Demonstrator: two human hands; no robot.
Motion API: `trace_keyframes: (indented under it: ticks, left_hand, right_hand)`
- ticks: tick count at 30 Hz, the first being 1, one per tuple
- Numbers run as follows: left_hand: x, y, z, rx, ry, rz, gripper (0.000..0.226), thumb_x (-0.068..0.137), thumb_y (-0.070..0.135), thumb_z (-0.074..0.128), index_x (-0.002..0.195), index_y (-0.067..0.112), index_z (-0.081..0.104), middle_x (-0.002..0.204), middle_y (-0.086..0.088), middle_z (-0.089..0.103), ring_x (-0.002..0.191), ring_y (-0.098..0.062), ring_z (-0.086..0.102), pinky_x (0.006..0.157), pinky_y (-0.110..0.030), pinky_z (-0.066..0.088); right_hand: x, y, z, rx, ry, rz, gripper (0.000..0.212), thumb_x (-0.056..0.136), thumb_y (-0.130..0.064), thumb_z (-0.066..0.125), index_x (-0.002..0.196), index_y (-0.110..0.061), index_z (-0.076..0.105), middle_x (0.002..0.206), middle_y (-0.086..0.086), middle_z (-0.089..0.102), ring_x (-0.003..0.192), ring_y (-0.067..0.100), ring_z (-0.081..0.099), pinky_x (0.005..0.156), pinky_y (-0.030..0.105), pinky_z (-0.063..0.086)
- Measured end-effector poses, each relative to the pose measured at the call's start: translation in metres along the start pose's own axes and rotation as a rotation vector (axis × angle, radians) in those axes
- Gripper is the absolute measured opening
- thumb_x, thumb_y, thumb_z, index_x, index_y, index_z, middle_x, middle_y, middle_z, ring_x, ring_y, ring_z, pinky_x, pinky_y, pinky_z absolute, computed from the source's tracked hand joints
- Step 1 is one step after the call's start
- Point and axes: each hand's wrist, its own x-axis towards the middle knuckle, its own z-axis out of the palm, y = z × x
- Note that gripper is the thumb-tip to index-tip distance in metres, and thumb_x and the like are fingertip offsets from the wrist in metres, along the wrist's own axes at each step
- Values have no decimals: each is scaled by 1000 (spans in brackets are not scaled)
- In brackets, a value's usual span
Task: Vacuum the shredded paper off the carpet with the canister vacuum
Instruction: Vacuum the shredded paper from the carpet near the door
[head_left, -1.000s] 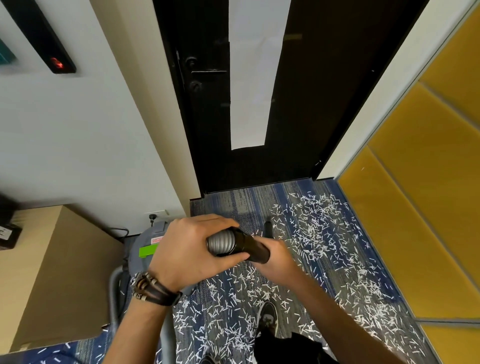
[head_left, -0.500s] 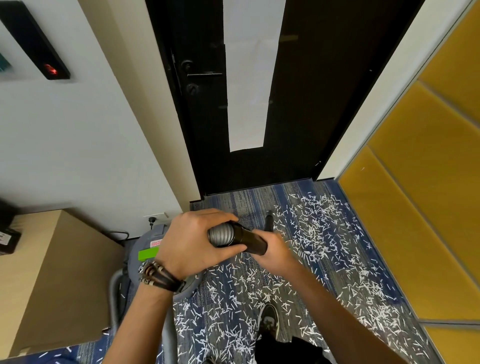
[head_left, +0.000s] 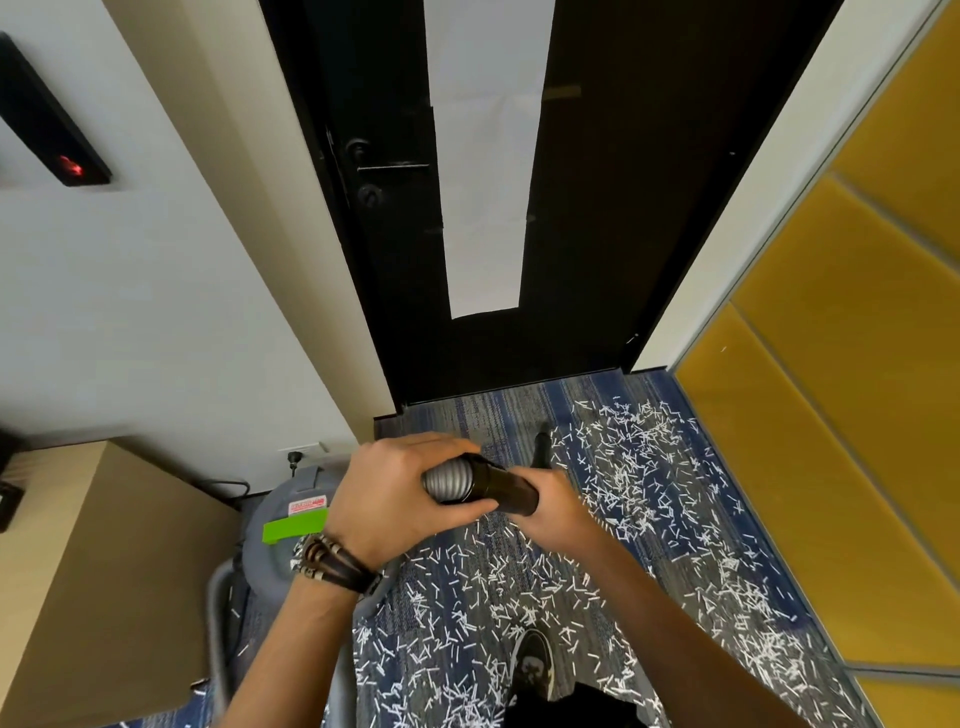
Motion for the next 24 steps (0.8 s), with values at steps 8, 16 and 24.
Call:
trace_keyframes:
  ticks: [8, 16, 24]
  left_hand:
    - [34, 19, -3, -15, 62, 33, 50, 73, 59, 88, 115, 34, 77, 107, 21, 76, 97, 4, 70, 90, -16, 56]
    - [61, 41, 24, -25, 37, 74, 48, 75, 56, 88, 113, 29, 79, 106, 19, 77, 95, 5, 71, 86, -21, 58]
    - [88, 45, 26, -16, 15, 64, 45, 78, 57, 83, 114, 31, 78, 107, 22, 75, 97, 4, 70, 85, -27, 60]
  right_hand:
    - [12, 7, -26, 56, 61, -48, 16, 82, 1, 72, 93, -10, 71, 75, 0, 67, 63, 5, 58, 59, 23, 46]
    - [5, 41, -57, 41, 67, -66, 12, 82, -3, 74, 87, -12, 68, 73, -2, 68, 64, 12, 64, 59, 34, 54]
    - [22, 47, -75, 50, 62, -31, 17, 84, -4, 75, 97, -14, 70, 77, -5, 68, 68, 9, 63, 61, 22, 49]
